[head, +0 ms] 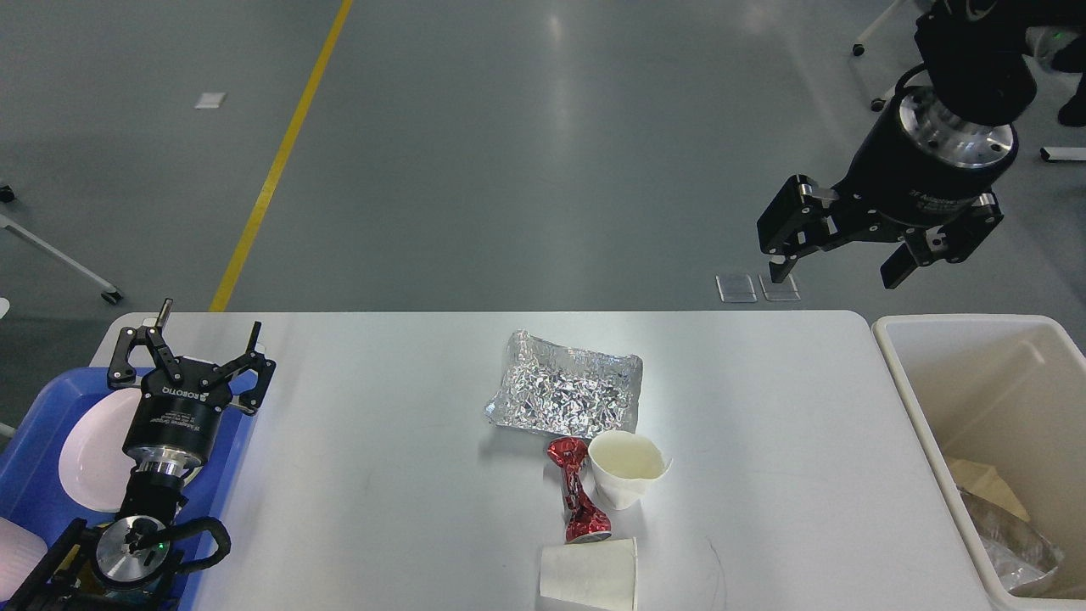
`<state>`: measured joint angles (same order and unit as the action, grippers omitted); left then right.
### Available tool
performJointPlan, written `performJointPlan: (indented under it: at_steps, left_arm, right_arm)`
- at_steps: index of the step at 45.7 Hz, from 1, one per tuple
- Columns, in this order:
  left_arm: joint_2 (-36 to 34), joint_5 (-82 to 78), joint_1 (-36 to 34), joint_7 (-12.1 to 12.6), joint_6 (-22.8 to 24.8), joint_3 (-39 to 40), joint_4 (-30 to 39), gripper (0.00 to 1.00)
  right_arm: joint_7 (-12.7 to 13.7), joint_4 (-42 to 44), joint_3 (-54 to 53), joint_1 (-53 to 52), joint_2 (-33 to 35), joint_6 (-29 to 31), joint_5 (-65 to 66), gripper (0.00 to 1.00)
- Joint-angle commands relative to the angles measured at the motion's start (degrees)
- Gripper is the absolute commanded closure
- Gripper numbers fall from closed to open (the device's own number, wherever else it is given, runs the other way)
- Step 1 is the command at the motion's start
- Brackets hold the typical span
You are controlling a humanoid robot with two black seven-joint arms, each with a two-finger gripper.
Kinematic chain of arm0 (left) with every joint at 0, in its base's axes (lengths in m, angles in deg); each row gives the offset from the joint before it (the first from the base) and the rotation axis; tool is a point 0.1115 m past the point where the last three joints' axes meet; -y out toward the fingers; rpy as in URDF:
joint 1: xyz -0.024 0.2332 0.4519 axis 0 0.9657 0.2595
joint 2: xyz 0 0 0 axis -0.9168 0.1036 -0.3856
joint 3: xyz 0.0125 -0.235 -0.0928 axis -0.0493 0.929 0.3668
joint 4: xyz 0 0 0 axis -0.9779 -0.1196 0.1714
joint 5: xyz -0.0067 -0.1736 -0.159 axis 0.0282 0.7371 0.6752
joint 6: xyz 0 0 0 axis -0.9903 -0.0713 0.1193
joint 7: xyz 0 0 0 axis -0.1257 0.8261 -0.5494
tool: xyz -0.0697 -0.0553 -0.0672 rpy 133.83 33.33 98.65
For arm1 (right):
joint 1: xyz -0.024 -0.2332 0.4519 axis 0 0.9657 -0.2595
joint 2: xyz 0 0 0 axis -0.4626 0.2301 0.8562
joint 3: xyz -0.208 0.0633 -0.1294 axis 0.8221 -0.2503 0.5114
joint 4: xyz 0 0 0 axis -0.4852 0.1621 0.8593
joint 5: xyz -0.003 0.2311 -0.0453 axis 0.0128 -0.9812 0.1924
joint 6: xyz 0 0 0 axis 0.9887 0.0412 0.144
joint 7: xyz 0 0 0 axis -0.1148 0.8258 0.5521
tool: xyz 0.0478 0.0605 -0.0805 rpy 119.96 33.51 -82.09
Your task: Tidy desktop
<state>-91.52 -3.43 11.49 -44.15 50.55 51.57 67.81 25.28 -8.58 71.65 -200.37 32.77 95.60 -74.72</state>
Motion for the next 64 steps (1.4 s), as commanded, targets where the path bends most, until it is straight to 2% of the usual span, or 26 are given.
performJointPlan:
  at_steps: [1, 7, 12, 17, 26, 31, 42, 54, 64]
  left_arm:
    - [0.0, 0.0, 0.0, 0.0, 0.0, 0.0, 0.0, 0.04]
    - [0.0, 0.0, 0.0, 0.0, 0.0, 0.0, 0.0, 0.04]
    - [0.0, 0.0, 0.0, 0.0, 0.0, 0.0, 0.0, 0.04]
    - [0.0, 0.0, 0.0, 0.0, 0.0, 0.1, 0.0, 0.04]
    - [0.0, 0.0, 0.0, 0.0, 0.0, 0.1, 0.0, 0.04]
    - [0.0, 0.0, 0.0, -0.1, 0.0, 0.0, 0.0, 0.04]
    - [0.0, 0.0, 0.0, 0.0, 0.0, 0.1, 0.0, 0.04]
    - [0.0, 0.0, 0.0, -0.1, 0.0, 0.1, 0.0, 0.04]
    - [0.0, 0.0, 0.0, 0.0, 0.0, 0.0, 0.0, 0.04]
  right_arm:
    - [-0.1, 0.5, -1.4, 5.1, -0.2, -4.8, -0.6, 0.00]
    - [-0.1, 4.0, -7.2, 16.9, -0.6, -15.3, -0.3, 0.00]
    - [-0.1, 10.6, -10.1, 28.4, -1.1, -22.7, -0.5, 0.00]
    - [-0.3, 18.3, -12.5, 36.8, -3.6, -24.4, -1.1, 0.00]
    - [-0.5, 36.4, -13.9, 52.8, -10.4, -23.9, -1.2, 0.00]
    - [-0.6, 42.0, -16.1, 57.9, -12.8, -23.7, -0.6, 0.00]
    - [-0.6, 47.7, -17.3, 63.6, -17.2, -25.3, 0.2, 0.00]
    - [-0.5, 48.3, -19.0, 68.0, -20.6, -36.7, 5.0, 0.01]
    - [-0.5, 48.8, -20.4, 70.3, -21.1, -40.5, 10.3, 0.03]
